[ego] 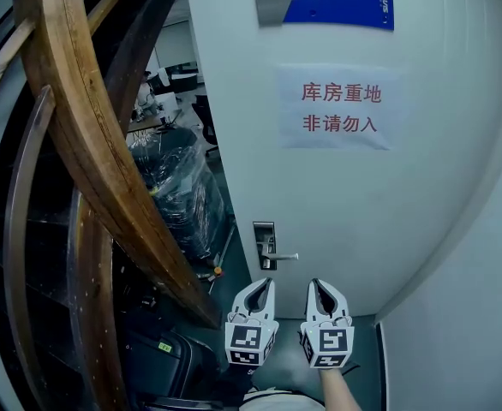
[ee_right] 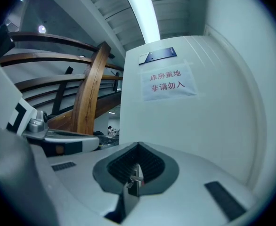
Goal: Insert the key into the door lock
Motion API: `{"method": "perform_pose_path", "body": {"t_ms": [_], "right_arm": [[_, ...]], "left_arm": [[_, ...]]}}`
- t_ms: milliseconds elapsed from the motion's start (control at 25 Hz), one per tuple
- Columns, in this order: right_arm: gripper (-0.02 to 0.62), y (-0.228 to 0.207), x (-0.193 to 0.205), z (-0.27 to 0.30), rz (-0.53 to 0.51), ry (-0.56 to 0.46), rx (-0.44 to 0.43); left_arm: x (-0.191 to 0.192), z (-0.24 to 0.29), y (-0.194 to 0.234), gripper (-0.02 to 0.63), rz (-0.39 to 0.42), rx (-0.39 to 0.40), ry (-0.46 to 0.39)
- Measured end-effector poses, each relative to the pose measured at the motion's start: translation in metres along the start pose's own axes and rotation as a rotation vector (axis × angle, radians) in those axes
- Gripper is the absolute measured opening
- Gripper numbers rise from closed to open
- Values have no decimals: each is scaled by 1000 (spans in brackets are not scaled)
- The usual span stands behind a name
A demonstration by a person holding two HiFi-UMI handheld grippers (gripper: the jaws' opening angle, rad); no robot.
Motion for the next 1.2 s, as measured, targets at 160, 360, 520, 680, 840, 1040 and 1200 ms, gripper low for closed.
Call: {"method": "perform_pose_path", "body": {"t_ms": [160,360,520,680,840,1040,1200], "right_arm": [[6,4,-4,3,4,6,9],[6,6,-3,8,12,-8,12],[6,8,-5,9,-7,-17,24],[6,6,-5,10,-10,-21,37],[6,3,-3,11,-6,-19,45],[5,2,-3,13,2,-19,48],[5,2,-2,16,4,-15,45]], "left_arm": [[0,1,4,3,3,9,0],[-2,2,10,3,8,17,-1],[-3,2,13,3,19,20,4],[-1,2,15,3,39,16,12],[0,2,16,3,37,22,13],[3,5,17,3,27,27,15],[4,6,19,3,31,26,20]]}}
Point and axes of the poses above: the fingertips, and each gripper's own axes: z forward along the fingers, y to its left, x out of its underside, the point moved 3 cm from there along -z, backward along the fingers, and after that the axes turned 9 degrees about x, right-handed, at the moved point
